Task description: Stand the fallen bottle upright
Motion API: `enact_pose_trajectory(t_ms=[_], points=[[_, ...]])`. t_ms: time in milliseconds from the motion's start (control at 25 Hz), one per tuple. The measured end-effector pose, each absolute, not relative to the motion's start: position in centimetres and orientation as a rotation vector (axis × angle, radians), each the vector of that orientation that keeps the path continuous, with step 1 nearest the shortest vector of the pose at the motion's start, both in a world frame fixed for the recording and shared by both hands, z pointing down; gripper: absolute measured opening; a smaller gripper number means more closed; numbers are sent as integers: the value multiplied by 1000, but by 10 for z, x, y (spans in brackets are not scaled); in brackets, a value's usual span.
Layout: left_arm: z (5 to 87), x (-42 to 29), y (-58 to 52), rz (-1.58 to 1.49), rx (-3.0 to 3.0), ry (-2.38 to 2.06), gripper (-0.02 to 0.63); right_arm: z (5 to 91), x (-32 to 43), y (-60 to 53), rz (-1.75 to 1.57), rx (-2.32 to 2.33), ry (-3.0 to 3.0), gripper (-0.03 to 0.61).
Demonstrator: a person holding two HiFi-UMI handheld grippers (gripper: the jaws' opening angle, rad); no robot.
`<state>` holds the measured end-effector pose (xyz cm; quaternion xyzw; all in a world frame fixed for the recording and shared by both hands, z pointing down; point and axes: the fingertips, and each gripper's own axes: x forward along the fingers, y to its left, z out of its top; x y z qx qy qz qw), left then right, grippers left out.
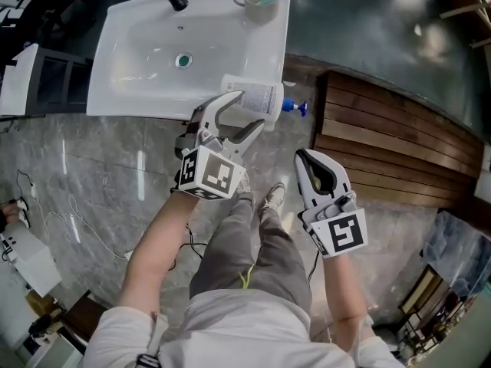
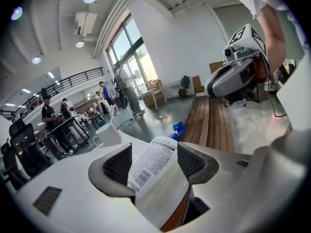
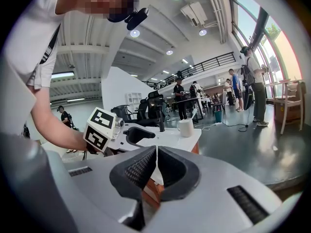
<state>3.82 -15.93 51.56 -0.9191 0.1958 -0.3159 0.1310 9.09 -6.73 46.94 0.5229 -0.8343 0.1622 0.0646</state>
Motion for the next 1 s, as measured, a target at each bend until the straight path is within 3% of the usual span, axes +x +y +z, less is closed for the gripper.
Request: enact_pose_trajectory(t_ms=[1000], points=[[563,70,-166,-1223,-2608,251,417,488,108,-68,566,1616,-2501,38]])
